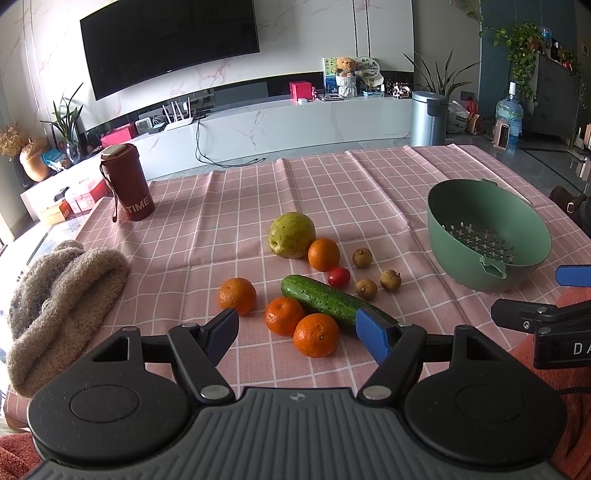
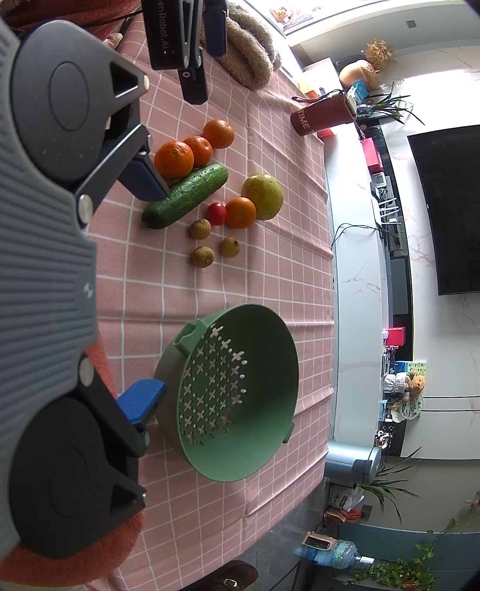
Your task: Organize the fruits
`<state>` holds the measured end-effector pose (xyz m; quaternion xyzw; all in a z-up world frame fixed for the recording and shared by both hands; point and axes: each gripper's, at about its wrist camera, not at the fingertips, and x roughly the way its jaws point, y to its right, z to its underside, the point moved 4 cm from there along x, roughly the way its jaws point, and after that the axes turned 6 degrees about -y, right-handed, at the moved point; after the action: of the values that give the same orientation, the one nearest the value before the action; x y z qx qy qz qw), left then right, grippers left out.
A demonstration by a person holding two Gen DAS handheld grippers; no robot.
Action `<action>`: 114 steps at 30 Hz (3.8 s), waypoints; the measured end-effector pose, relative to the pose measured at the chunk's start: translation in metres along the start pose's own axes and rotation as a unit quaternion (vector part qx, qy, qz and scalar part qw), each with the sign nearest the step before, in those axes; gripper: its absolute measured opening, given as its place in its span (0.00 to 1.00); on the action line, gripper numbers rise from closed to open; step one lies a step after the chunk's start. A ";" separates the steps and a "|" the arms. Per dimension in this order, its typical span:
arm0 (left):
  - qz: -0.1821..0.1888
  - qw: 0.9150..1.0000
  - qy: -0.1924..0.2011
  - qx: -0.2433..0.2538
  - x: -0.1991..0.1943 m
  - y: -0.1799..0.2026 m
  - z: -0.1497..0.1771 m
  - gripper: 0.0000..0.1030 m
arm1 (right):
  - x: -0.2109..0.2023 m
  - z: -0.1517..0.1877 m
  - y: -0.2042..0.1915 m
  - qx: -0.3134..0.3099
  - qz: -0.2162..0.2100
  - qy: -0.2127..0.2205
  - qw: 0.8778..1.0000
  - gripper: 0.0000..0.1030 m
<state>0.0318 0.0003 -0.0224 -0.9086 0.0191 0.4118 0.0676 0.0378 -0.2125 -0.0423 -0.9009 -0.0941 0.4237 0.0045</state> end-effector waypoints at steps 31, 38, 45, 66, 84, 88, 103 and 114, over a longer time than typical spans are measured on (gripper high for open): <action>0.022 1.000 -0.018 -0.008 0.020 -0.013 -0.010 0.82 | 0.009 -0.008 -0.004 0.001 0.006 -0.019 1.000 0.96; 0.053 0.995 -0.055 -0.061 0.049 -0.047 -0.023 0.63 | 0.030 -0.029 -0.022 -0.002 -0.057 -0.002 0.998 0.90; 0.058 0.986 -0.093 -0.123 0.095 -0.086 -0.035 0.54 | 0.083 -0.058 -0.059 -0.051 -0.086 -0.024 0.995 0.64; 0.120 0.969 -0.141 -0.166 0.169 -0.107 -0.032 0.52 | 0.210 -0.129 -0.105 -0.085 -0.128 -0.024 0.988 0.67; 0.123 0.964 -0.116 -0.204 0.172 -0.117 -0.036 0.49 | 0.238 -0.126 -0.109 -0.066 -0.156 -0.045 0.985 0.66; 0.123 0.966 -0.094 -0.205 0.159 -0.116 -0.040 0.49 | 0.226 -0.128 -0.109 -0.070 -0.155 -0.020 0.985 0.65; 0.203 0.969 -0.042 -0.133 0.084 -0.019 -0.095 0.49 | 0.090 -0.124 -0.017 -0.041 -0.127 -0.003 0.991 0.65; 0.267 0.958 -0.108 -0.006 0.122 0.123 -0.138 0.49 | 0.076 -0.095 0.101 -0.110 -0.030 -0.084 0.990 0.65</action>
<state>0.2042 -0.1377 -0.0373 -0.8212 0.2507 0.5102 -0.0489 0.1745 -0.2914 -0.0477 -0.8538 -0.1670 0.4848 -0.0899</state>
